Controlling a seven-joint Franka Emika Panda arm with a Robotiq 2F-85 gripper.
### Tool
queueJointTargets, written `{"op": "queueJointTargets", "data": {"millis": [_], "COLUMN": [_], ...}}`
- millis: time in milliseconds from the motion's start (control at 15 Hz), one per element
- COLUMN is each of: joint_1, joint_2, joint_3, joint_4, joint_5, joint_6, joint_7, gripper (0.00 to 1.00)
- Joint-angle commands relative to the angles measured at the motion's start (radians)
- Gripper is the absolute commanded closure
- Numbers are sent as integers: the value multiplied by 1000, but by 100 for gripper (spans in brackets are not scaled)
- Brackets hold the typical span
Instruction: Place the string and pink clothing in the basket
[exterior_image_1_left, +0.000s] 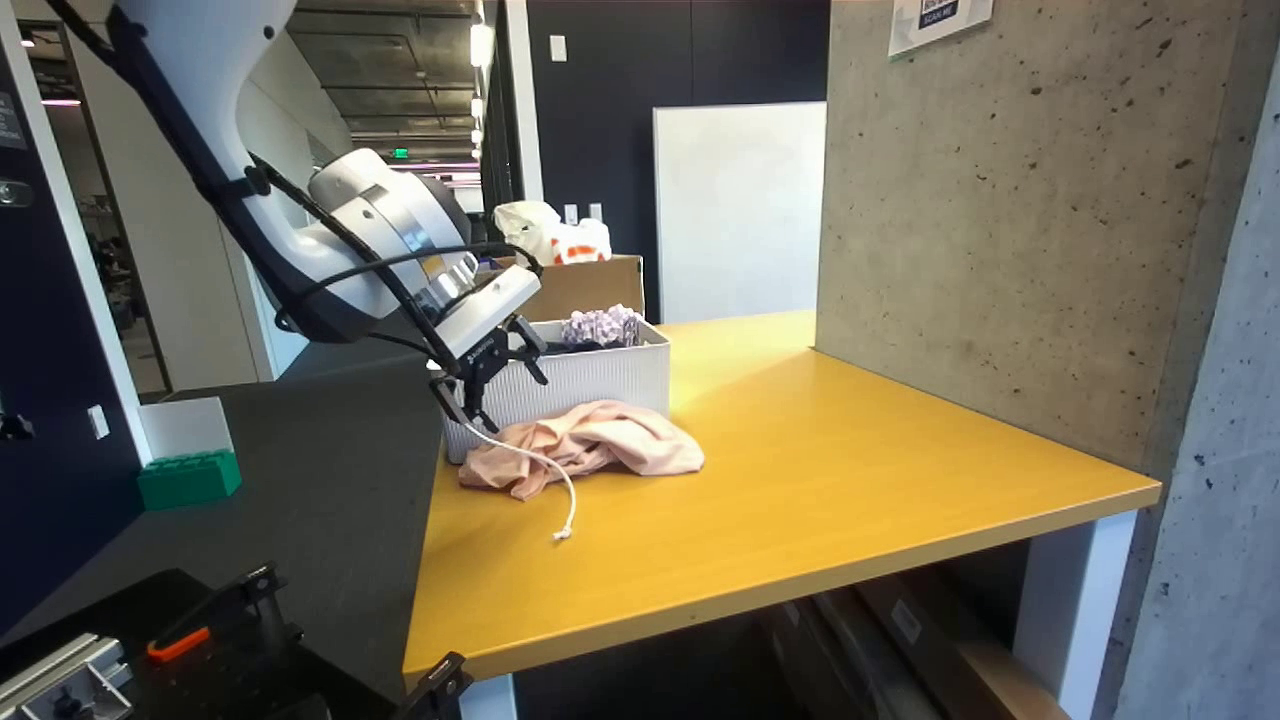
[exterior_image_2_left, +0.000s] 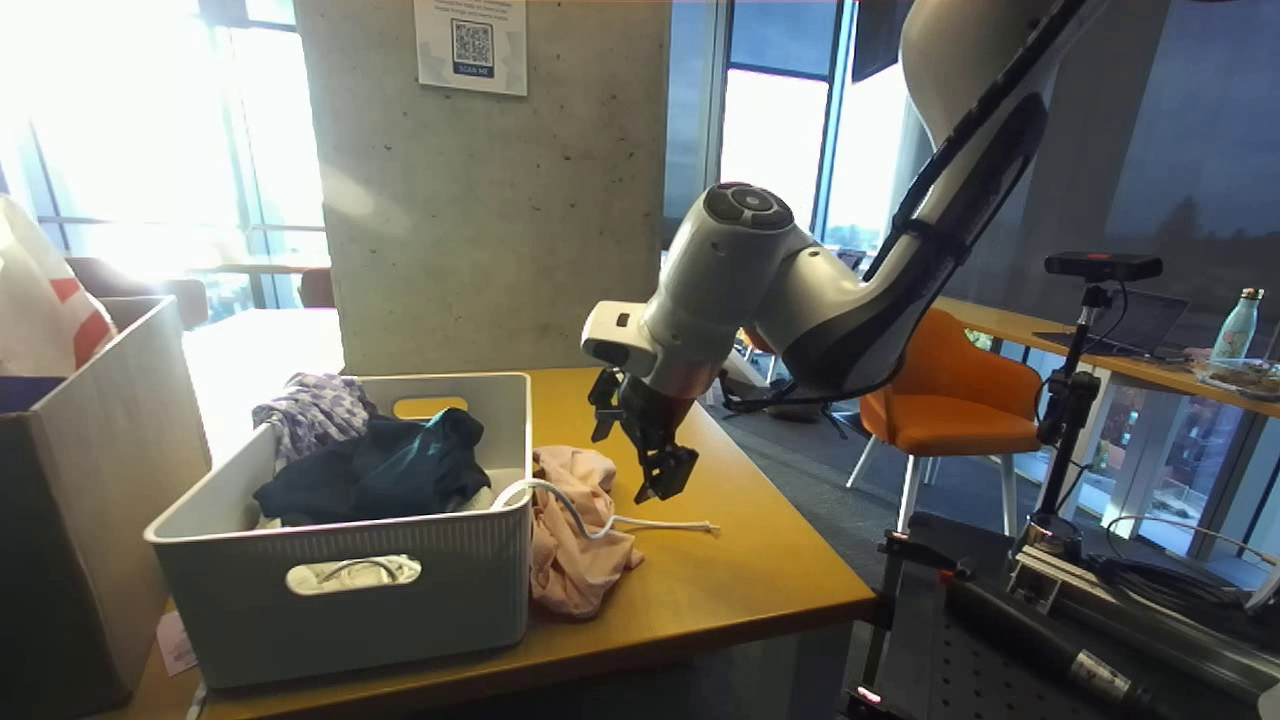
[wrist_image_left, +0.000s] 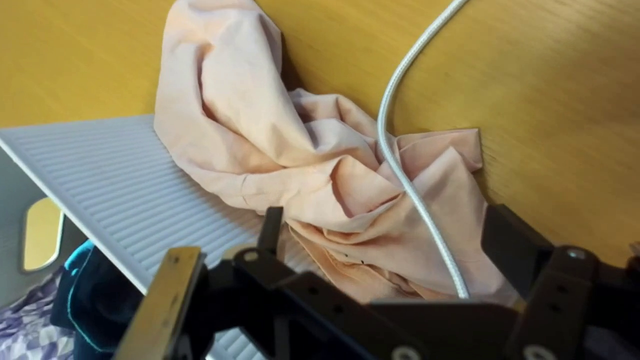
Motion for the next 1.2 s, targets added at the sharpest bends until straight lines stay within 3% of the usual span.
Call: {"op": "queueJointTargets", "data": {"millis": [0,133,200,400,467,533,1133], "joint_1": [-52,-59,-23,-17,-21,-20,-2], "joint_2": [94,108,113,144,153,159,187], "joint_3": [83,114,85,83,89,89,72], "joint_4": [62,58,56,87,94,102,129], "joint_5": [159,189,212,233,250,261,278], "joint_6": [-1,-10,6,2,-2,-5,-8], "joint_7": [-192,-224,-245,-283,-303,-313,-350], "gripper": [0,0,0,0,7,26,95]}}
